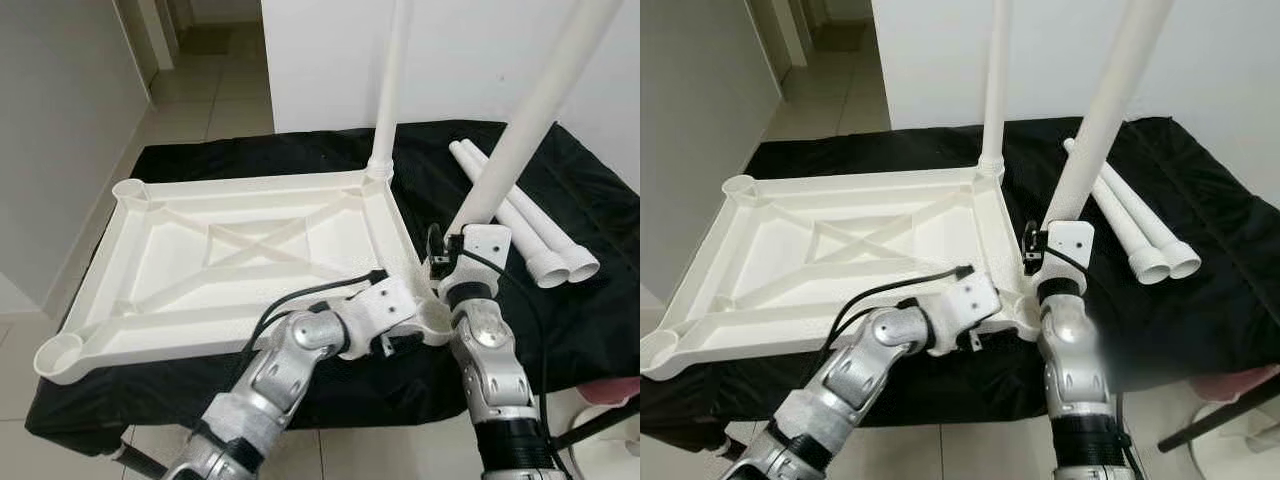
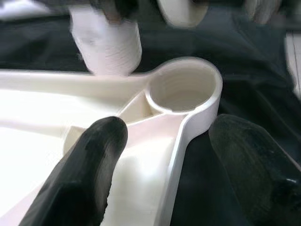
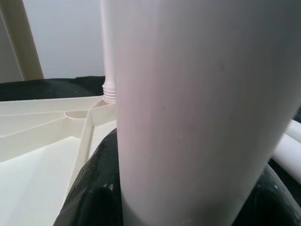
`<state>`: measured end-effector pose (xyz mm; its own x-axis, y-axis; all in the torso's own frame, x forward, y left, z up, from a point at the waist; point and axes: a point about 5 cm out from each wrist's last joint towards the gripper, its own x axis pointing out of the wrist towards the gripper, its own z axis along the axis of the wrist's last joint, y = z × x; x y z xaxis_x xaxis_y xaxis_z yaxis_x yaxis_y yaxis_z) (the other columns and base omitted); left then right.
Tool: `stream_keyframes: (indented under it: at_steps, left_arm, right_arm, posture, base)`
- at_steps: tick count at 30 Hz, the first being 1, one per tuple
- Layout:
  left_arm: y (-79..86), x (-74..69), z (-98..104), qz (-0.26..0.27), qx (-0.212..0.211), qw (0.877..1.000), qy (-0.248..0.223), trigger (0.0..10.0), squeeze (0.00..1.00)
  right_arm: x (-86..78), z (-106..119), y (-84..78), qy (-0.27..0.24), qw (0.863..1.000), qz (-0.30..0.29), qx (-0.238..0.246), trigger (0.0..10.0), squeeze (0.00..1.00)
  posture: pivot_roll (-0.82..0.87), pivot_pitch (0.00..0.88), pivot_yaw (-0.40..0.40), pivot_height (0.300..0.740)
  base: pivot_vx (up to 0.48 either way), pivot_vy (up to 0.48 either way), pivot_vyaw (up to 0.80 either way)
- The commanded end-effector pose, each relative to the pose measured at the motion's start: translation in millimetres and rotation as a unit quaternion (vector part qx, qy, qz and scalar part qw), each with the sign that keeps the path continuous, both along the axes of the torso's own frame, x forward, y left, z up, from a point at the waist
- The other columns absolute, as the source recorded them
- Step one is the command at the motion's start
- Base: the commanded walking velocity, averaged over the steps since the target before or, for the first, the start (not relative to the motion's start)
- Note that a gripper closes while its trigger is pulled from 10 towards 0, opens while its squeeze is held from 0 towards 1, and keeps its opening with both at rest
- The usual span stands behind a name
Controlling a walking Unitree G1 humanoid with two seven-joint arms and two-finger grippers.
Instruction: Building children table
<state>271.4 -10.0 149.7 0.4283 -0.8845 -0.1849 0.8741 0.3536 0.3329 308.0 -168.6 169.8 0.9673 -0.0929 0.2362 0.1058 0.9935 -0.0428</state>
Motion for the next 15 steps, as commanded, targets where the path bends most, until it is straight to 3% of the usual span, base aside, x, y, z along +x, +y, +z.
stream_keyframes:
  at_steps: [1,5,11,15]
  left_arm:
    - [5.5,1.5,5,0.046,-0.027,0.998,-0.019,10.0,0.00]
    - [18.9,-8.9,4,0.035,-0.048,0.998,0.007,10.0,0.00]
    - [43.8,-7.6,0,0.088,-0.074,0.993,0.035,10.0,0.00]
    - [48.0,-8.7,1,0.099,-0.087,0.991,0.036,10.0,0.00]
  right_arm:
    - [-1.2,5,1.2,-0.015,1.000,0.005,0.003,10.0,0.00]
    - [-5.5,3,3.0,-0.018,1.000,0.017,0.000,10.0,0.00]
    - [-17.0,0,5.6,-0.022,0.999,0.039,-0.002,10.0,0.00]
    - [-20.8,-1,5.0,-0.025,0.999,0.040,-0.003,10.0,0.00]
  posture:
    - [-0.05,0.027,0.028,0.740]
    - [-0.05,0.027,0.022,0.740]
    - [-0.04,0.025,0.014,0.740]
    - [-0.04,0.022,0.012,0.740]
  base:
    - [0.000,0.000,0.00]
    - [0.000,0.000,0.00]
    - [0.000,0.000,0.00]
    - [0.000,0.000,0.00]
